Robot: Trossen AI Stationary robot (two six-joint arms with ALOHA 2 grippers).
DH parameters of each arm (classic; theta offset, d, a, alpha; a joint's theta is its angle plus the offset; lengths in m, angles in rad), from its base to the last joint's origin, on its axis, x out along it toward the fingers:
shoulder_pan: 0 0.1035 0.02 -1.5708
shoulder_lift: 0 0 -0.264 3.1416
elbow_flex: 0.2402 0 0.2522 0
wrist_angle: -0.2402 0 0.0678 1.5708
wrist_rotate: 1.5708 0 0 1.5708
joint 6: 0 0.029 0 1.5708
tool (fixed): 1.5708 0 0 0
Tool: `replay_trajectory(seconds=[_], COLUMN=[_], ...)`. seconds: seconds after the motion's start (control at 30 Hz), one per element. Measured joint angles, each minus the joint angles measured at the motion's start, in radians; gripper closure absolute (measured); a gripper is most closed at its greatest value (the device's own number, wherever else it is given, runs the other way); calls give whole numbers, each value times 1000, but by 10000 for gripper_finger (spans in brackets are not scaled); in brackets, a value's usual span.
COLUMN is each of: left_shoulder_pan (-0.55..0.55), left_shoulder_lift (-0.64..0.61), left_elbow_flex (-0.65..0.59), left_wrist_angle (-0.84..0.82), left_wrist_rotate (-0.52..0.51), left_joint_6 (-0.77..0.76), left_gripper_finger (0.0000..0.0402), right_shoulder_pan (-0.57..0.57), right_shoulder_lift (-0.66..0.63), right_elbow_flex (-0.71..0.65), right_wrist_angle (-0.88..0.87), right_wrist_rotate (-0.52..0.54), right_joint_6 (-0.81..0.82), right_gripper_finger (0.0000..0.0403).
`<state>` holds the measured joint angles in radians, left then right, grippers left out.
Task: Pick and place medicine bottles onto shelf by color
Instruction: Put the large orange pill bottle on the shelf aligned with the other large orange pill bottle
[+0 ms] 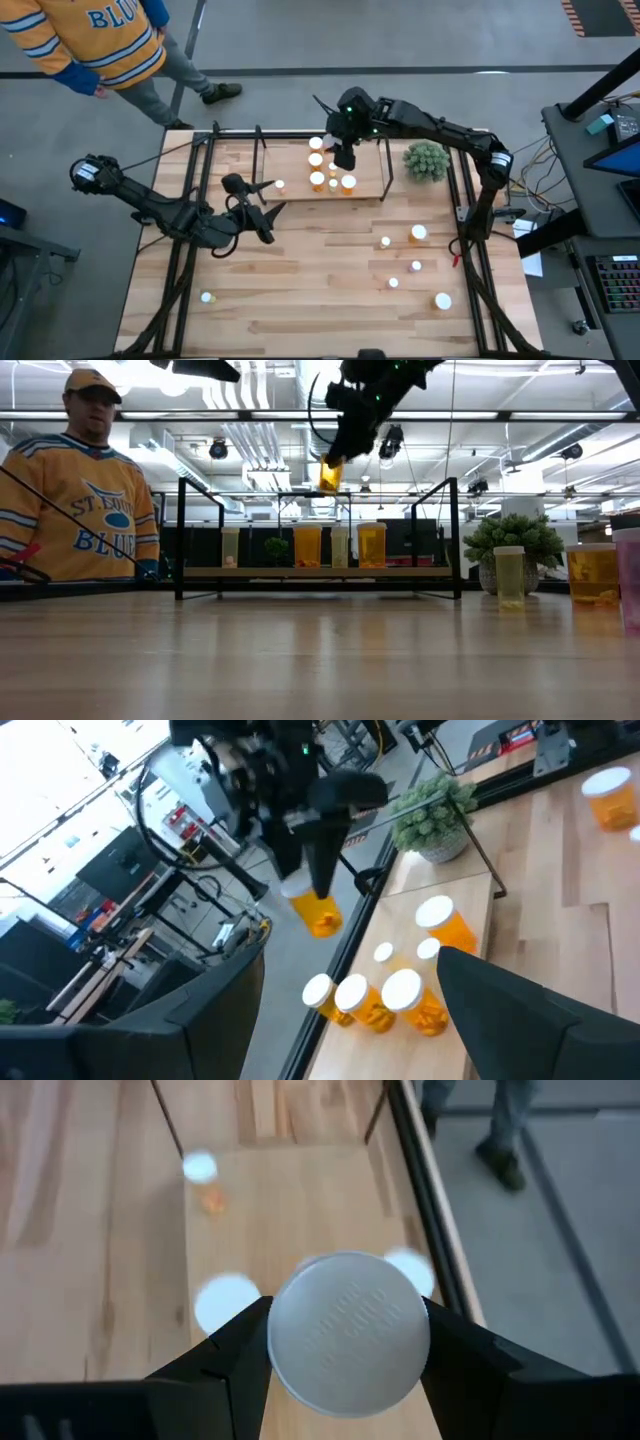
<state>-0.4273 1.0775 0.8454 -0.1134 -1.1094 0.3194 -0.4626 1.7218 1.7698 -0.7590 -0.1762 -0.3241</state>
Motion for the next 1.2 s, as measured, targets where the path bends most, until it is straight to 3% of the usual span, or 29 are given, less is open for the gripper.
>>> replay_trajectory(seconds=[0.13, 0.27, 0.6, 1.2], left_shoulder_pan=[3, 3, 3, 3], left_shoulder_lift=[-3, -20, -44, -44], left_elbow_flex=[-13, -29, -47, -47], left_wrist_angle=[1, 1, 3, 32], left_wrist_rotate=[0, 0, 0, 0], left_joint_6=[2, 2, 1, 9], left_gripper_finger=[121, 121, 121, 121], right_shoulder_pan=[-39, -75, -85, -66], right_shoulder_lift=[11, 16, 26, 30], right_elbow_flex=[-26, -81, -222, -283], right_wrist_angle=[-53, -31, 15, 85], right_wrist_rotate=[46, 26, 64, 53], right_joint_6=[-5, 25, 37, 130], right_gripper_finger=[206, 206, 206, 206])
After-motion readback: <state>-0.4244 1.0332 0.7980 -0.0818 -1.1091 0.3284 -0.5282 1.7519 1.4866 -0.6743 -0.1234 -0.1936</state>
